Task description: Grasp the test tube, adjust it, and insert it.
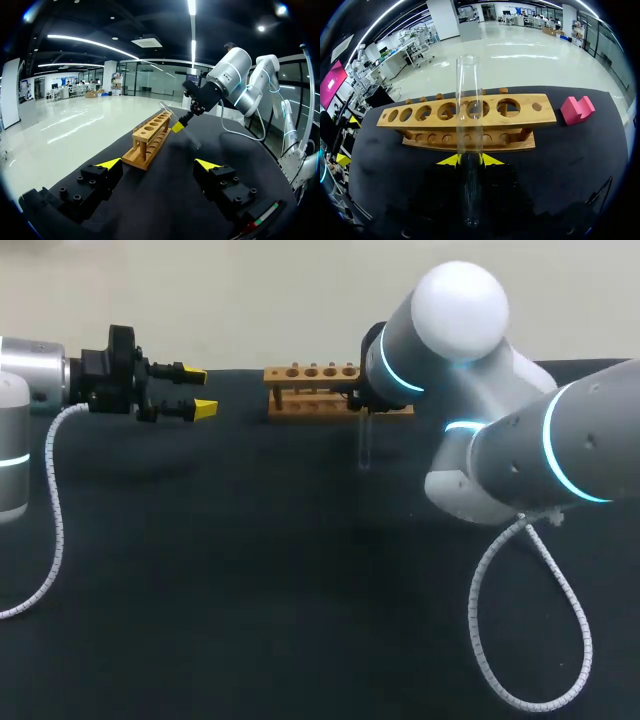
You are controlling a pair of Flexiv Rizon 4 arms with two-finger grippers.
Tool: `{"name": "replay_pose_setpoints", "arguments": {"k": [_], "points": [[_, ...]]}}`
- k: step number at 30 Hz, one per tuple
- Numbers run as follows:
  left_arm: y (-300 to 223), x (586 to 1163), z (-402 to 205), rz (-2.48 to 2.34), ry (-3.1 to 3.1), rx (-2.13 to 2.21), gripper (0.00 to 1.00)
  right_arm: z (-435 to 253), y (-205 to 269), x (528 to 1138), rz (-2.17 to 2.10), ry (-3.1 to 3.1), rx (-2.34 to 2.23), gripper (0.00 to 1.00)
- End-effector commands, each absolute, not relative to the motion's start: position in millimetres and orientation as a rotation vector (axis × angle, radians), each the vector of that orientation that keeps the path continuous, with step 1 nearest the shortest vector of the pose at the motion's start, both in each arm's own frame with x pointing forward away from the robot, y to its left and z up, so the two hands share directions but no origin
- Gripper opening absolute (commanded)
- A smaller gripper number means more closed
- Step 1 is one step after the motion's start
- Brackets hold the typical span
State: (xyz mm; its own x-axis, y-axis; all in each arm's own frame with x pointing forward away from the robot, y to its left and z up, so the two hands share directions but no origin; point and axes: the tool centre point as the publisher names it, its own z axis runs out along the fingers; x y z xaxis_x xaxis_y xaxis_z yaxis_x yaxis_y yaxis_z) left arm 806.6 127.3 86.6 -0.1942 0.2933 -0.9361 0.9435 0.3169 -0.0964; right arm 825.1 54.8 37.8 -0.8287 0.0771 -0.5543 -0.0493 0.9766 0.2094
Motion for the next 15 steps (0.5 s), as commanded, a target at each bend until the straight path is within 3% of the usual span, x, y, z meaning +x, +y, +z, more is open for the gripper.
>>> {"name": "replay_pose_setpoints", "arguments": {"k": [1, 15], "points": [[128, 806, 86, -0.91, 1.682, 1.128, 1.0, 49, 53, 818, 0.282, 2.532, 0.031, 0.0], [128, 806, 86, -0.91, 1.682, 1.128, 1.0, 78, 45, 792, 0.268, 2.433, 0.139, 0.0]]}}
